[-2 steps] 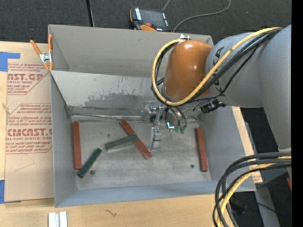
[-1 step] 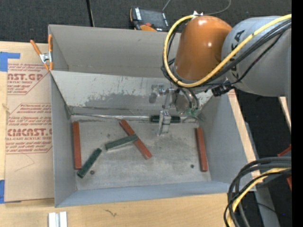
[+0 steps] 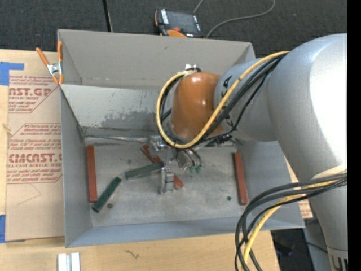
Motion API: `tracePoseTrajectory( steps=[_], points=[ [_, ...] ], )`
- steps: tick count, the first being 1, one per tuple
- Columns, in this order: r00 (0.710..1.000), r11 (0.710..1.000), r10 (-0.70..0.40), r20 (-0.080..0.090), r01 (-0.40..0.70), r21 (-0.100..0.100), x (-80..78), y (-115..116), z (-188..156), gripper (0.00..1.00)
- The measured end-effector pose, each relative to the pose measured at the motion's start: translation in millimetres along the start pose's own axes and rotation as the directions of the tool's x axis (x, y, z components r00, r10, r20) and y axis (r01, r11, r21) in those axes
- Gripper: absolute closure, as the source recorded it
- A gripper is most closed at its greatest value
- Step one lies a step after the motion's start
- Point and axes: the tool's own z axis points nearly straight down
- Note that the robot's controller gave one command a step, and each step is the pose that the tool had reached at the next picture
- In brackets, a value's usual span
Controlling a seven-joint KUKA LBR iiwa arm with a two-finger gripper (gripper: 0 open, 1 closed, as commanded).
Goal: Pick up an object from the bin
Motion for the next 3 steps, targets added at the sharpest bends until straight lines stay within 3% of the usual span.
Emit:
tracePoseTrajectory(
  steps=[1,2,3],
  points=[
    [1.0,1.0,0.016,-0.001,-0.016,-0.003,-21.7,60.6,-2.5,0.0],
    [1.0,1.0,0.019,0.004,-0.019,-0.002,-23.6,57.3,-6.0,1.0],
    [0.999,0.999,-0.052,0.005,0.052,-0.001,-7.4,85.7,-153.6,1.0]
  ],
)
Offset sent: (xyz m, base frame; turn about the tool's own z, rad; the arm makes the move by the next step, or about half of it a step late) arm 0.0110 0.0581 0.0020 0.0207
